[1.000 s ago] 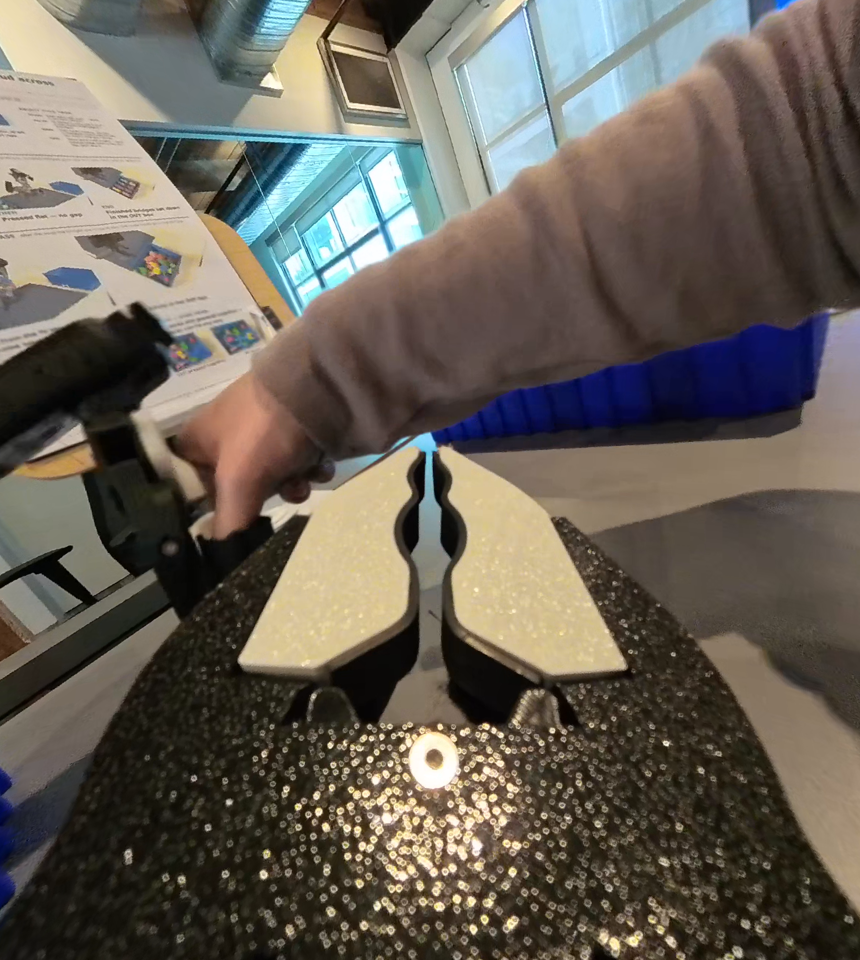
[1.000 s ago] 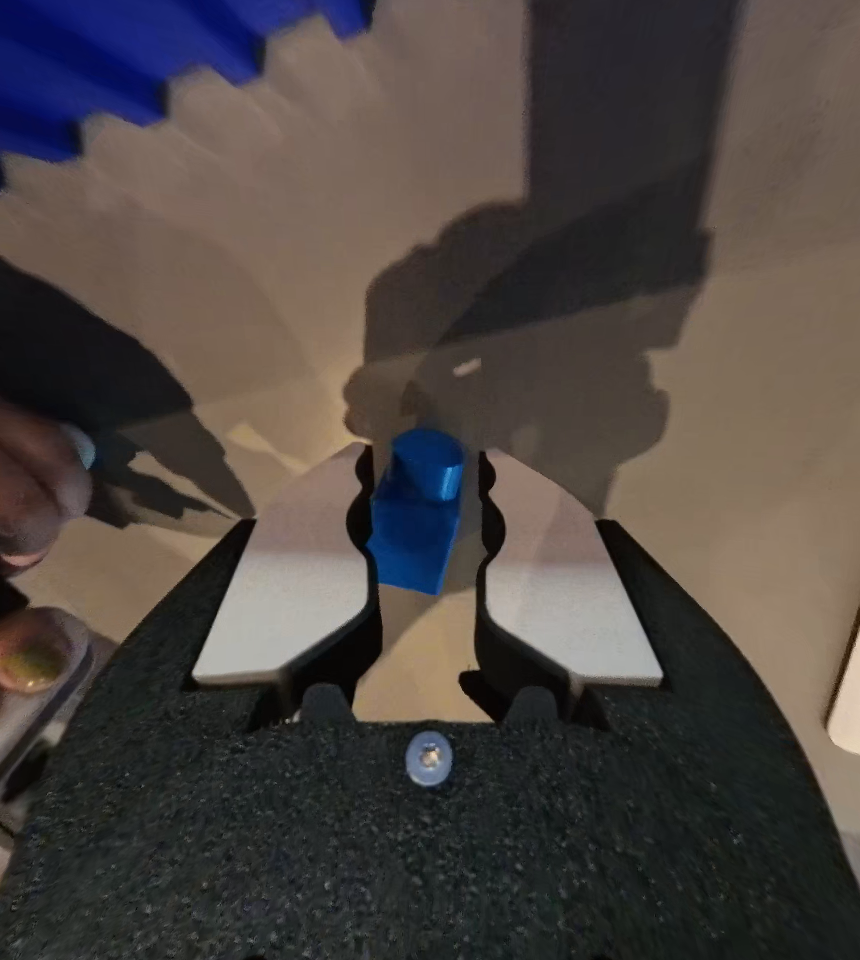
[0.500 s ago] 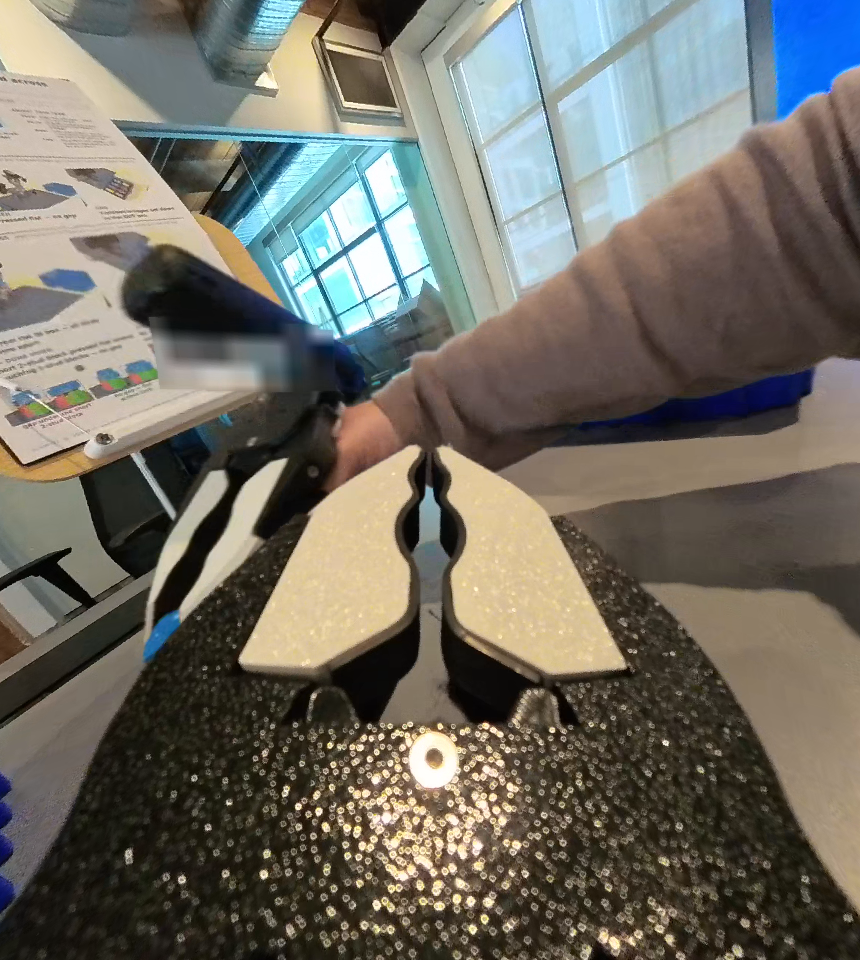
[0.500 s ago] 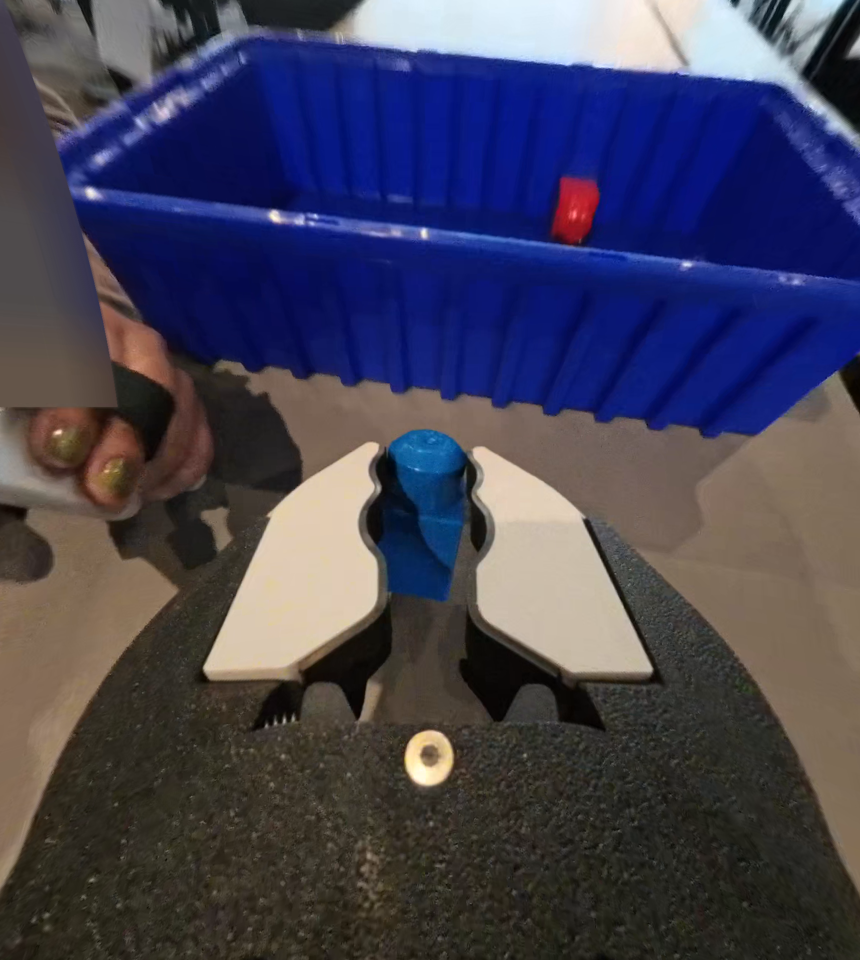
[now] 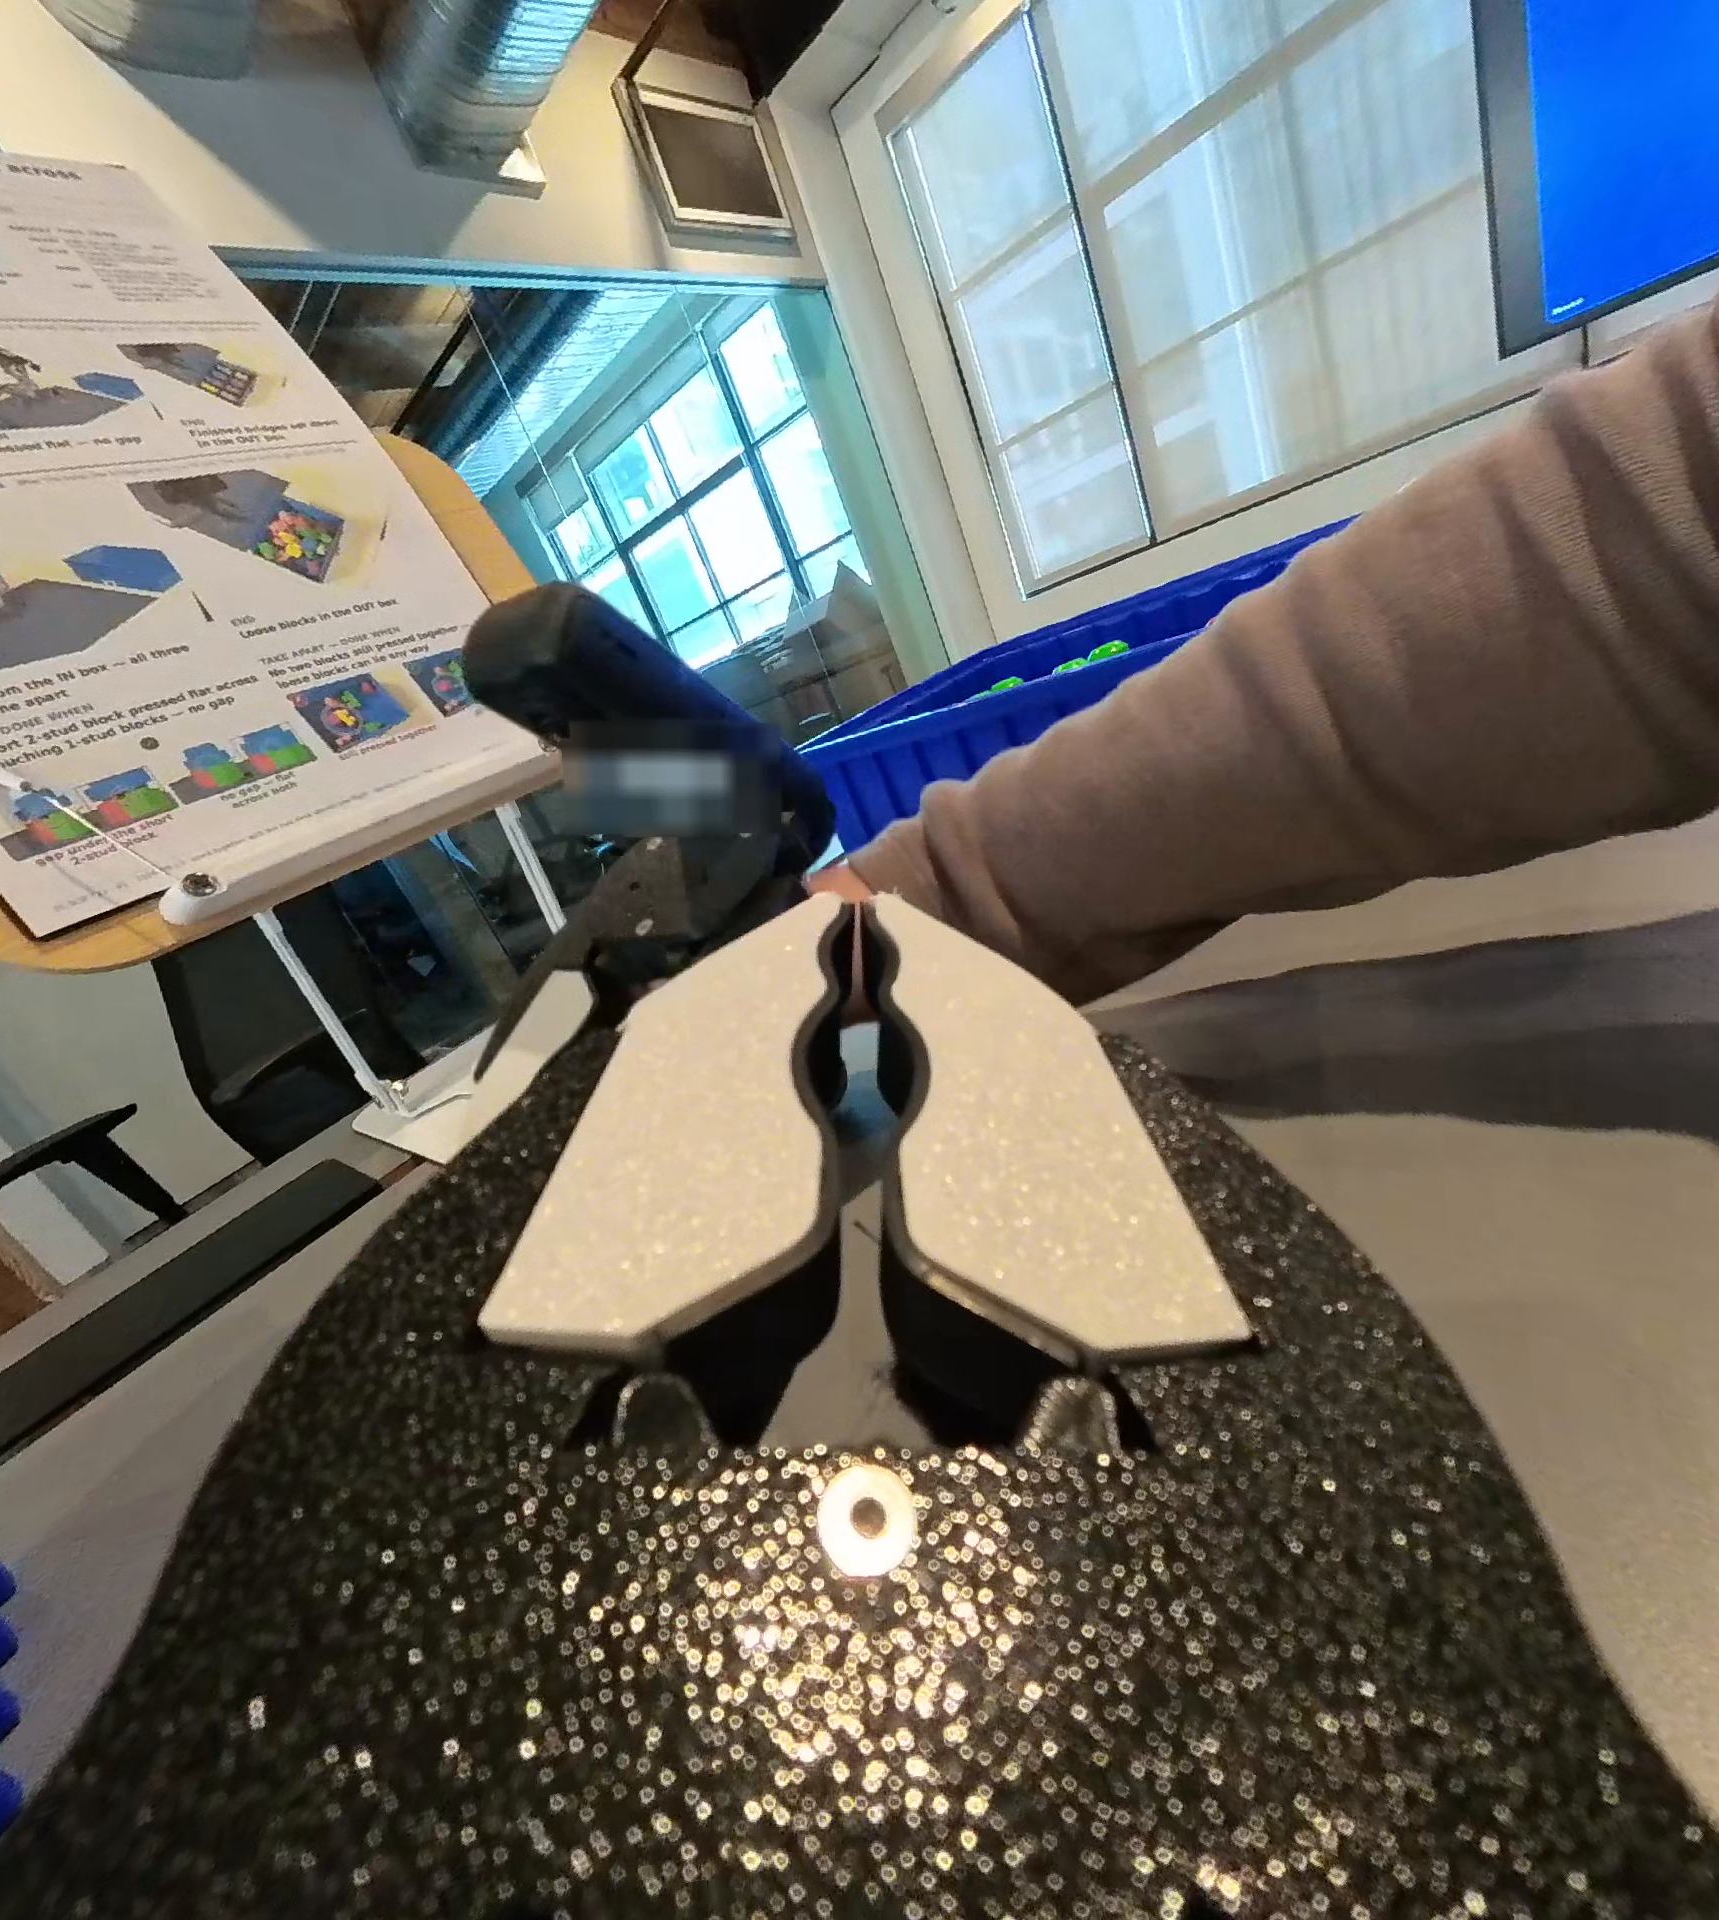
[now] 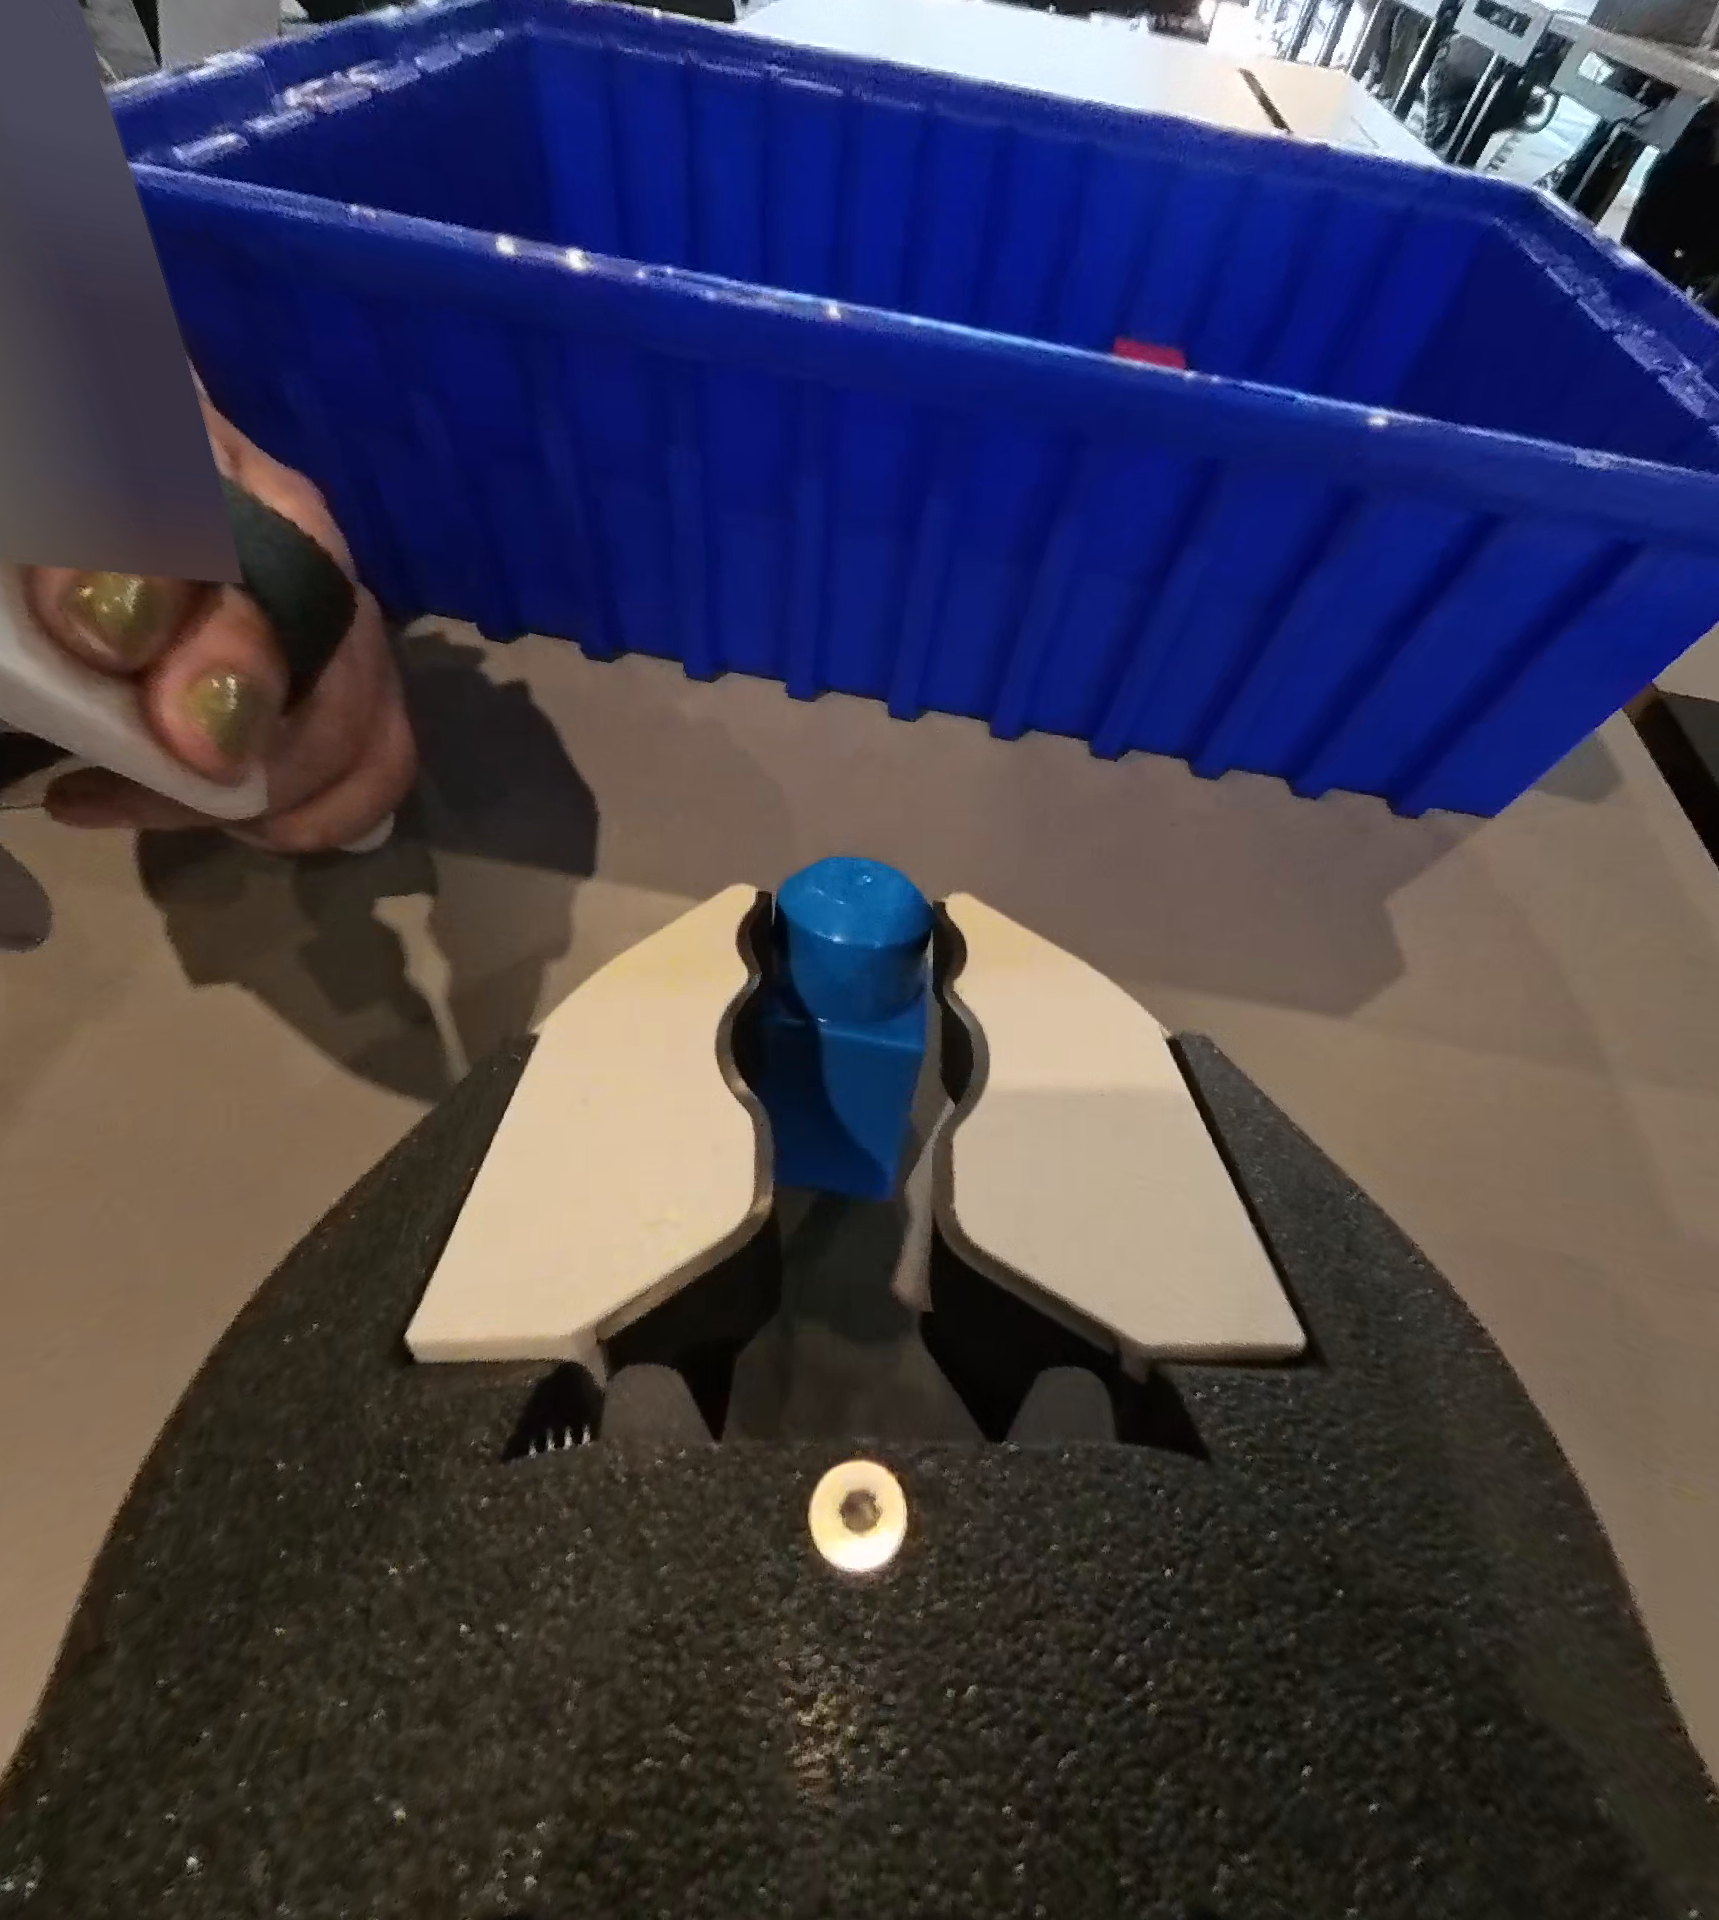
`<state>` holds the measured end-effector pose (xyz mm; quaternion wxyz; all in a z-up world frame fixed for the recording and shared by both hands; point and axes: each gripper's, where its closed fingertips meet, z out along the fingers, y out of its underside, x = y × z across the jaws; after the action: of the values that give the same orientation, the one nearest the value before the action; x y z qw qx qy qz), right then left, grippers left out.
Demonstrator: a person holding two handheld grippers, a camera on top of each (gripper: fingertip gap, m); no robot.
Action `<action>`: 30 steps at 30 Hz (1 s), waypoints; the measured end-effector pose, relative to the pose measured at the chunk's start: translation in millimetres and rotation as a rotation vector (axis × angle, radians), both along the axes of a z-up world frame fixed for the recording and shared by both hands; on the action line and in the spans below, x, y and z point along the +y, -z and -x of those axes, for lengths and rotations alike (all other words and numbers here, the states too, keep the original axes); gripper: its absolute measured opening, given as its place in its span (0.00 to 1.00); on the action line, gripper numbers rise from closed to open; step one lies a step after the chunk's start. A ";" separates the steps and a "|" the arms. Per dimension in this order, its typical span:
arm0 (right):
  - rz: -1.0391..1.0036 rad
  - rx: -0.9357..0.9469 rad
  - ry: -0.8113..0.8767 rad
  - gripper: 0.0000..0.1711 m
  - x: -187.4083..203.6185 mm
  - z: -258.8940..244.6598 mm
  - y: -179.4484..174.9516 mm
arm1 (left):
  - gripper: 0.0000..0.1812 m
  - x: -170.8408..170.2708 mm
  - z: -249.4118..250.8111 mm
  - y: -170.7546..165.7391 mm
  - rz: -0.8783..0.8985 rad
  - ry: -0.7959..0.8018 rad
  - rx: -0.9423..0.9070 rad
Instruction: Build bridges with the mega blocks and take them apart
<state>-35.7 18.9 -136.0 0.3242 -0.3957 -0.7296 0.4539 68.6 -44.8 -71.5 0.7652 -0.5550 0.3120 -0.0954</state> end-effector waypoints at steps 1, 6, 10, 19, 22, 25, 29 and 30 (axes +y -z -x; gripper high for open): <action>-0.008 -0.004 -0.003 0.17 0.5 -1.0 0.1 | 0.00 0.0 -0.1 0.0 0.000 0.000 0.000; 0.012 -0.012 0.005 0.17 4.1 -8.5 0.5 | 0.00 -0.1 -0.3 0.0 0.000 0.001 0.001; 0.033 -0.032 0.028 0.17 8.2 -13.9 2.2 | 0.00 -0.1 -0.6 0.1 0.000 0.001 0.003; 0.127 -0.025 0.100 0.39 9.9 -3.0 -33.5 | 0.00 1.0 0.4 -0.6 0.002 -0.007 -0.006; 0.074 0.012 0.113 0.39 6.6 26.3 -84.3 | 0.00 2.1 0.2 -0.7 0.003 -0.010 -0.010; -0.016 0.006 0.105 0.42 -7.4 79.2 -122.3 | 0.00 1.9 -0.1 -1.0 0.003 -0.007 -0.012; -0.055 -0.095 0.065 0.46 -40.9 161.0 -130.7 | 0.01 0.7 0.4 -1.3 0.002 -0.004 -0.014; -0.076 -0.130 0.059 0.44 -46.4 180.1 -124.2 | 0.01 0.5 0.8 -1.3 0.002 -0.004 -0.014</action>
<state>-215.9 -27.5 -11.8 0.3041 -0.4331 -0.7537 0.3897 67.8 -44.3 -70.3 0.7669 -0.5559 0.3056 -0.0979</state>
